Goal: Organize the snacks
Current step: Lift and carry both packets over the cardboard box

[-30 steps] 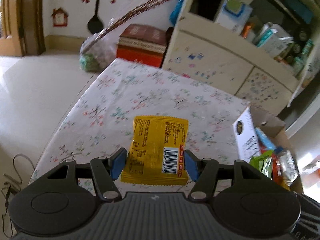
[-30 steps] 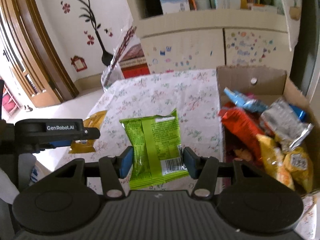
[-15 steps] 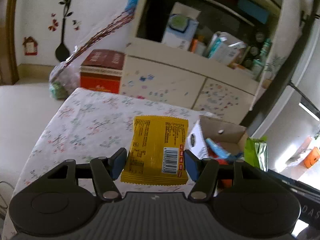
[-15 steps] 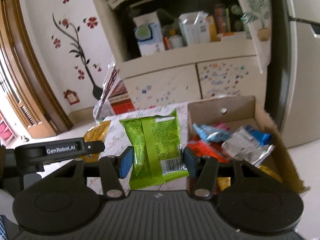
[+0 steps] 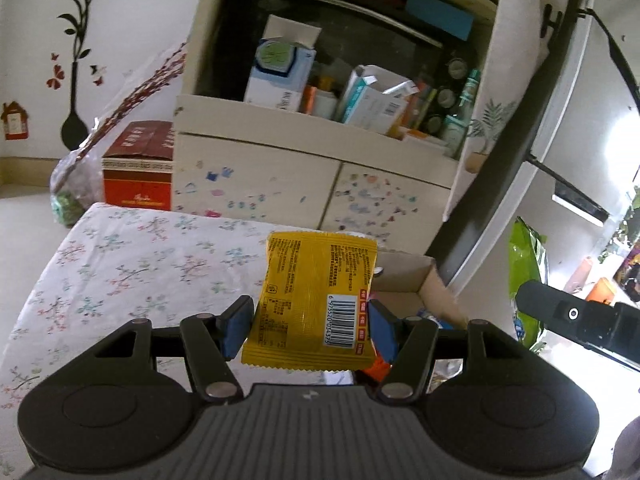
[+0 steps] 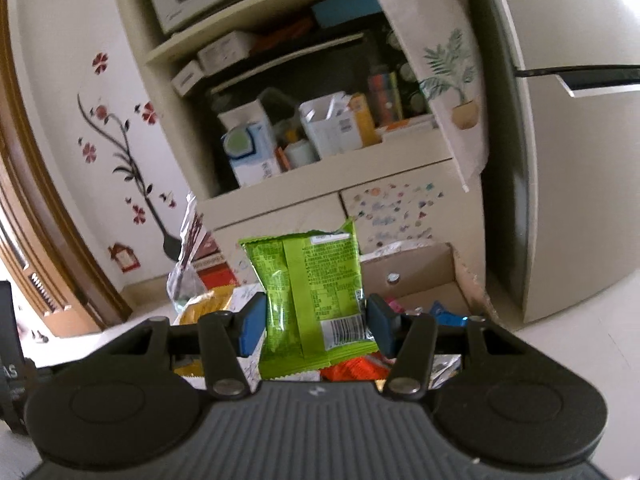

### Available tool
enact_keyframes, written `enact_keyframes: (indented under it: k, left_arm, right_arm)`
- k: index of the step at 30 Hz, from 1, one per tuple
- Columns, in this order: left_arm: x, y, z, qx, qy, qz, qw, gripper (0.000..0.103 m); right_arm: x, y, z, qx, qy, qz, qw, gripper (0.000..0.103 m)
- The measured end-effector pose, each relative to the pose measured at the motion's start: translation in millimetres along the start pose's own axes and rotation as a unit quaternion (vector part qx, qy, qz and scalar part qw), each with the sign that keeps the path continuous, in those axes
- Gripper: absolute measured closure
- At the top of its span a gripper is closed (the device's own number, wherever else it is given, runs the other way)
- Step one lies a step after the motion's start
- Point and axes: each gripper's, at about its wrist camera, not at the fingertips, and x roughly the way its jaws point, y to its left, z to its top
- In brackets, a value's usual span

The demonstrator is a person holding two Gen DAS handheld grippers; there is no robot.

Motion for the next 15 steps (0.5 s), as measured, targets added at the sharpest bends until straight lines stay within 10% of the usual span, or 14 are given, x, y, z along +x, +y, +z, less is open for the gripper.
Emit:
enact_keyframes:
  k: [15]
  left_arm:
    - [27, -52, -12, 0.047, 0.017, -0.047, 0.9976, 0.036]
  right_arm:
    - [-8, -39, 6, 0.043, -0.014, -0.041, 0.998, 0.048]
